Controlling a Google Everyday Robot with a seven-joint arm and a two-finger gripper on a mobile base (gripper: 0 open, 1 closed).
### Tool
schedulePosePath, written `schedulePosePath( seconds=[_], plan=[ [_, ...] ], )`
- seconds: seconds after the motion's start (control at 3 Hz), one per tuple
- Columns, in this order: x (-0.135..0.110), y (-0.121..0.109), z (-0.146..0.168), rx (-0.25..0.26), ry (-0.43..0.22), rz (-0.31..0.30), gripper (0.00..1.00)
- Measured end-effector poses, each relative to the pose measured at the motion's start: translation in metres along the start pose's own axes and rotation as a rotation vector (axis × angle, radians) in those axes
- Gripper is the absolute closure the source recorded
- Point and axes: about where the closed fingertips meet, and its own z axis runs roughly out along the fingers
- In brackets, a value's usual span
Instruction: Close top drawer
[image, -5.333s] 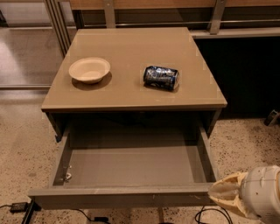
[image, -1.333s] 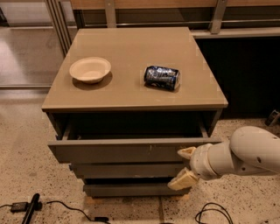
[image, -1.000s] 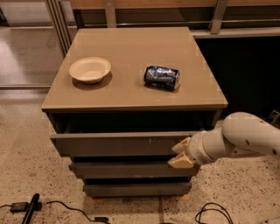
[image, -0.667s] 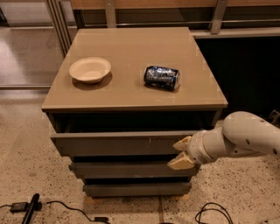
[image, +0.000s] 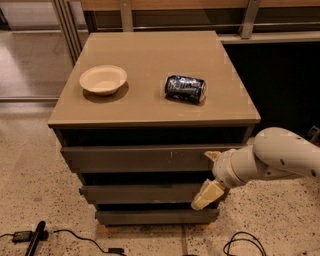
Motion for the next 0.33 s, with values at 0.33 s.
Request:
schedulePosePath(
  seconds=[0.33],
  plan=[
    [0.0000, 0.0000, 0.0000, 0.000, 0.000, 0.000, 0.00]
  ],
)
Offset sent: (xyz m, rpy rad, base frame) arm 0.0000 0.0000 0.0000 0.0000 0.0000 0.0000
